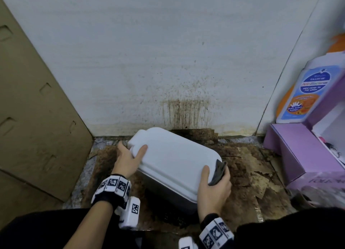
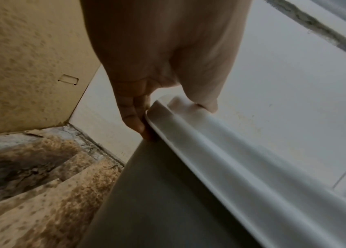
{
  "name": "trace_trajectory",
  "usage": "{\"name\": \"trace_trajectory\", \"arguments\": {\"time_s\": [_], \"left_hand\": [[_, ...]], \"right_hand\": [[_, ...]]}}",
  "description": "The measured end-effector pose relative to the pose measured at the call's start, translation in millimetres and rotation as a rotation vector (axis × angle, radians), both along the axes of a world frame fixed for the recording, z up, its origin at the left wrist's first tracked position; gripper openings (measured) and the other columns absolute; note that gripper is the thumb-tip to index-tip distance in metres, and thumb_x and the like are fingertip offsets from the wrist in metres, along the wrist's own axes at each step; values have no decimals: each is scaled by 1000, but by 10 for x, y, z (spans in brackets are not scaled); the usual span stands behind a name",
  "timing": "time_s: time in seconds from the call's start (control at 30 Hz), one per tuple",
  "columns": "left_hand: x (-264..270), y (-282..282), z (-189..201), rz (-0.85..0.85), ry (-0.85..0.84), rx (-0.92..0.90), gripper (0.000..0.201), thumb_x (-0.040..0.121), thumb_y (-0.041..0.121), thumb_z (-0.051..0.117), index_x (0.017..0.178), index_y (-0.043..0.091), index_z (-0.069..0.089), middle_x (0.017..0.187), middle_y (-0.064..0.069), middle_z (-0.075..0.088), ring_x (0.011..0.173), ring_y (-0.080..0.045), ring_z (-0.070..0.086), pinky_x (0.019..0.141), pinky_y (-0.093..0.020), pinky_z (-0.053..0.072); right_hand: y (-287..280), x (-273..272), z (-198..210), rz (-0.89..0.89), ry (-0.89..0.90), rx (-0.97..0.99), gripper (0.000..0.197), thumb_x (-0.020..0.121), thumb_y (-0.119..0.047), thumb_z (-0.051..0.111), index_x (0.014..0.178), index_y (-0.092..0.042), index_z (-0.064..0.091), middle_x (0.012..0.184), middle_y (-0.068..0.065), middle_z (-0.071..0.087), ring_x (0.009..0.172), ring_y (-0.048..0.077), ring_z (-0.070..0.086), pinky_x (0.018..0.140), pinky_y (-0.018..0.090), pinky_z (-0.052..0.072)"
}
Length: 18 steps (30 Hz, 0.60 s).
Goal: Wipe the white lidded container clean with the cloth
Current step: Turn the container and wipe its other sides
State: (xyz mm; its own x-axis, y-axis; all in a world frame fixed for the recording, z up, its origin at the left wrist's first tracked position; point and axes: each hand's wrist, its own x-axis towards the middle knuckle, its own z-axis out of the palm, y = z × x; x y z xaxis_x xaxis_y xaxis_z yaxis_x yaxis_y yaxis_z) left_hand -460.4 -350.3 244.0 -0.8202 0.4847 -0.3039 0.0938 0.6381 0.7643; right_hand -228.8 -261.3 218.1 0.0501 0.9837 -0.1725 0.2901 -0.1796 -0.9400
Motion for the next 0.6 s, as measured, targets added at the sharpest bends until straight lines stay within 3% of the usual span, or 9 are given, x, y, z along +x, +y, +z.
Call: {"name": "trace_trajectory", "arguments": {"time_s": [0.07,0.17,0.3,0.4,0.47,0.53,0.6], "left_hand": [[15,5,-16,-12,38,-7,117,75,86,44,154,17,-6,156,-20,34,137,-41,41,108,-55,39],[107,32,-39,17,114,-2,94,92,69,43,155,12,2,155,-20,35,133,-41,45,103,-50,40],[268,46,-63,98,81,36,96,94,66,43,156,7,0,159,-19,30,135,-40,43,105,-49,37],[424,49,-127,173,-13,85,99,93,67,42,154,1,0,155,-19,36,136,-36,43,105,-45,38],[581,38,-125,165,-63,93,94,95,66,40,148,-5,12,140,-14,49,128,-31,50,95,-34,38],[704,42,-162,105,-129,114,95,91,72,41,147,-3,27,135,-6,55,123,-26,54,96,-29,39],[827,62,-178,45,-247,154,86,86,76,47,143,13,41,126,0,63,115,-25,61,101,-38,48]], "right_hand": [[-112,-55,-25,19,-2,8,73,95,-47,60,155,-23,27,156,7,34,146,27,25,119,49,28],[-16,-41,-54,32,25,5,65,99,-44,54,155,-22,29,155,8,35,145,28,26,119,50,27],[246,51,-115,45,115,-33,49,105,-40,40,151,-22,38,150,9,45,139,29,39,116,49,34],[417,99,-76,93,148,-60,47,108,-38,36,152,-22,38,151,5,47,138,26,43,112,38,36],[553,128,-12,140,177,-104,48,108,-37,36,153,-20,37,146,1,49,135,25,45,104,31,34],[686,149,23,222,216,-153,48,107,-39,40,151,-21,39,126,-8,54,118,18,51,98,31,36],[822,156,15,330,225,-160,47,102,-44,50,145,-26,46,119,-16,58,109,9,55,100,35,43]]}}
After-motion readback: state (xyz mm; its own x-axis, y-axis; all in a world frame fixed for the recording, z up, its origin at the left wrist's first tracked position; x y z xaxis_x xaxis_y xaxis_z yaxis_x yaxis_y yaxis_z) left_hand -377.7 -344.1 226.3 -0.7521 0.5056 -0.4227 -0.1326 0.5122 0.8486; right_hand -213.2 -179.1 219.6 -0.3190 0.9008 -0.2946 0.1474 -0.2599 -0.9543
